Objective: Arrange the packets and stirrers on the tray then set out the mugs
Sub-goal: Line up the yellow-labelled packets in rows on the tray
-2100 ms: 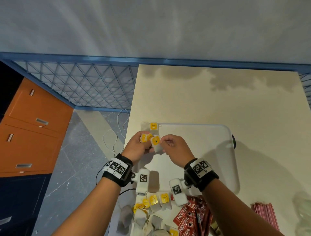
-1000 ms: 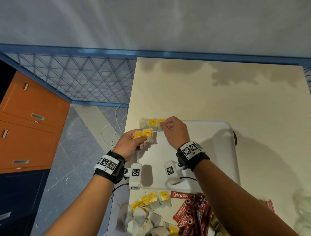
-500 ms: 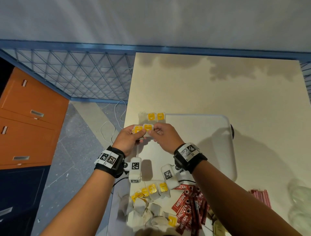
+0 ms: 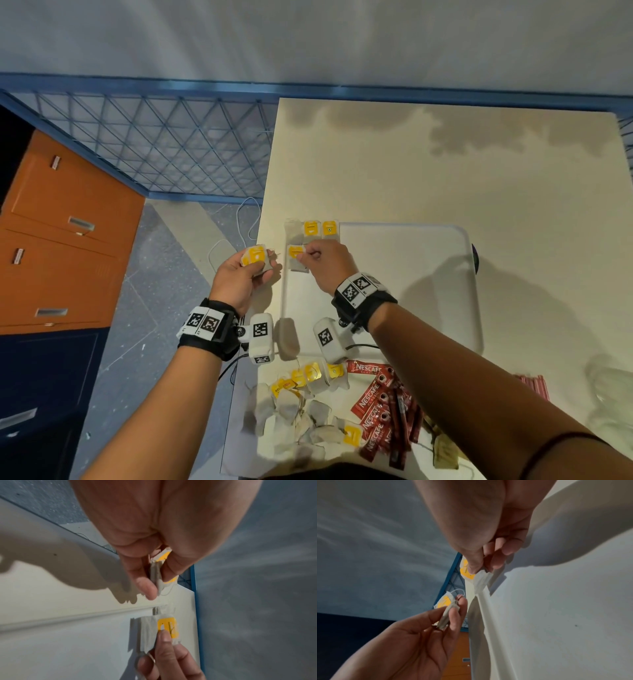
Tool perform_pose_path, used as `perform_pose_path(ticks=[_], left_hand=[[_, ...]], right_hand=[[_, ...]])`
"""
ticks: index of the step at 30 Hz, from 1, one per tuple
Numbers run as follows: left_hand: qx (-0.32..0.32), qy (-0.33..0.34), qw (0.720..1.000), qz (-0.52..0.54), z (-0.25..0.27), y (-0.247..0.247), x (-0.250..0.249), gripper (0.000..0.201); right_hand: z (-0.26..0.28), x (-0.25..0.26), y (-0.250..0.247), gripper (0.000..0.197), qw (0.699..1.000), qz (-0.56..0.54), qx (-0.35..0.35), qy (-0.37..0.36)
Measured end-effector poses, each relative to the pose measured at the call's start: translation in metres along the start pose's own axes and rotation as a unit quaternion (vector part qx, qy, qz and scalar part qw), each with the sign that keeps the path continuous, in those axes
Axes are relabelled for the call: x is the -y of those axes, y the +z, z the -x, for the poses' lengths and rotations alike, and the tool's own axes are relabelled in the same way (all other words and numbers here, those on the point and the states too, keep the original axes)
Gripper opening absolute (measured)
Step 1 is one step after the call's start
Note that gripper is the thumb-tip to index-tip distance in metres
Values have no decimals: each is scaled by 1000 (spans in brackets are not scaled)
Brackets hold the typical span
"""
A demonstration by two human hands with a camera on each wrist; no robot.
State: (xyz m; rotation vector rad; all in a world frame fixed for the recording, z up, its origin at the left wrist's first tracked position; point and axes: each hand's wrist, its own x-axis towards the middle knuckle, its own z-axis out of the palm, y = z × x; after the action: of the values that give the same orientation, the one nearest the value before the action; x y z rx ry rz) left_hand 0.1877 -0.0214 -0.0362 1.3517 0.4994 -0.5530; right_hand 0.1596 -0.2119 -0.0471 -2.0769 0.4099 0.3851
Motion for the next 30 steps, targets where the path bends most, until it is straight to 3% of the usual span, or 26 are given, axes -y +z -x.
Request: perform_pose_path(ticks=[5, 8, 16, 24, 30], left_hand=[[15, -3, 1000, 22, 5, -3, 3, 25], [-9, -13, 1000, 17, 6, -2, 5, 24], [-15, -14, 999, -33, 5, -1, 14, 13], [-18, -24, 1000, -10, 6, 4, 11, 13], [-15, -6, 998, -68, 5, 8, 12, 11]], right_hand=[[-10, 6, 10, 30, 999, 52, -7, 15], [-11, 10, 9, 27, 997, 77, -4, 19], [-11, 16, 9, 18, 994, 105, -2, 39], [-3, 10, 6, 26, 997, 60, -16, 42], [15, 7, -8, 22, 999, -32, 1, -25]])
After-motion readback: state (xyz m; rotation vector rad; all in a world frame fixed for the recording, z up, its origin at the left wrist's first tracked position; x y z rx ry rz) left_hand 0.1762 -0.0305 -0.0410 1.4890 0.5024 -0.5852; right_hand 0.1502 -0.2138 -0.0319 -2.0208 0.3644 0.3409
